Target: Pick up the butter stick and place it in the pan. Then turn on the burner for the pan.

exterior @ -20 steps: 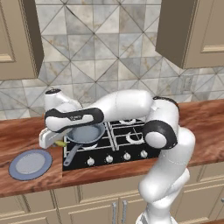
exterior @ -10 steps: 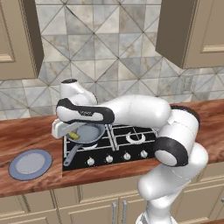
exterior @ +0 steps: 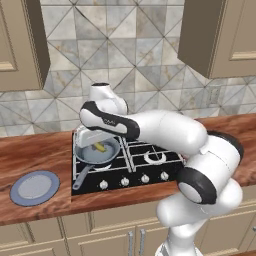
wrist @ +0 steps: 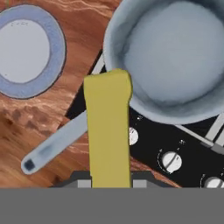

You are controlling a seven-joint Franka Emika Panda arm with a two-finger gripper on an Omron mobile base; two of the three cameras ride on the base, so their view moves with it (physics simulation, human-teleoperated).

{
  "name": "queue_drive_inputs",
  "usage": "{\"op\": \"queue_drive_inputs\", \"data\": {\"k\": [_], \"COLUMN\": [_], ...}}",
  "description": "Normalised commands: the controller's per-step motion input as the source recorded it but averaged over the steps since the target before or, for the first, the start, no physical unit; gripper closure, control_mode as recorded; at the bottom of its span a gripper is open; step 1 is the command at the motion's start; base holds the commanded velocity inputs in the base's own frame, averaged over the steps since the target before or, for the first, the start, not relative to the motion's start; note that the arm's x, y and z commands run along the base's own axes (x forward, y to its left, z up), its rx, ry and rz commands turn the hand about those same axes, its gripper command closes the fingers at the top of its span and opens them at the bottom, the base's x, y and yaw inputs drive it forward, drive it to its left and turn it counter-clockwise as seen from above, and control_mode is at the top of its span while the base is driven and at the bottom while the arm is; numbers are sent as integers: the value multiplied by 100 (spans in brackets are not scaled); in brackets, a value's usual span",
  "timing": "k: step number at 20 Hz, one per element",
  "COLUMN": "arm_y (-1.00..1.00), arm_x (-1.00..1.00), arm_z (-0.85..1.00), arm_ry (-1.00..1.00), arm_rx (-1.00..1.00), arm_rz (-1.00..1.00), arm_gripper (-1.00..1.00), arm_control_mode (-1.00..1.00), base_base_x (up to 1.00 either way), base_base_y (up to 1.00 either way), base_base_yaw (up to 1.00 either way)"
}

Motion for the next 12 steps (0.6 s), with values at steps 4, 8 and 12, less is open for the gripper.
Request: {"op": "queue_drive_inputs", "data": {"k": [4, 8, 12], "arm_y": [-44, -23, -4], "arm_x": [39, 51, 46], "arm_z": [0, -2, -23], "arm_ry": [5, 2, 1], "arm_rx": [0, 0, -2], "arm_rz": [-16, -13, -11], "arm_gripper": [100, 100, 100], "arm_control_mode": [-100, -100, -100], "base_base_x": [0, 0, 0], "base_base_y": [0, 0, 0], "base_base_yaw": [0, 0, 0]}}
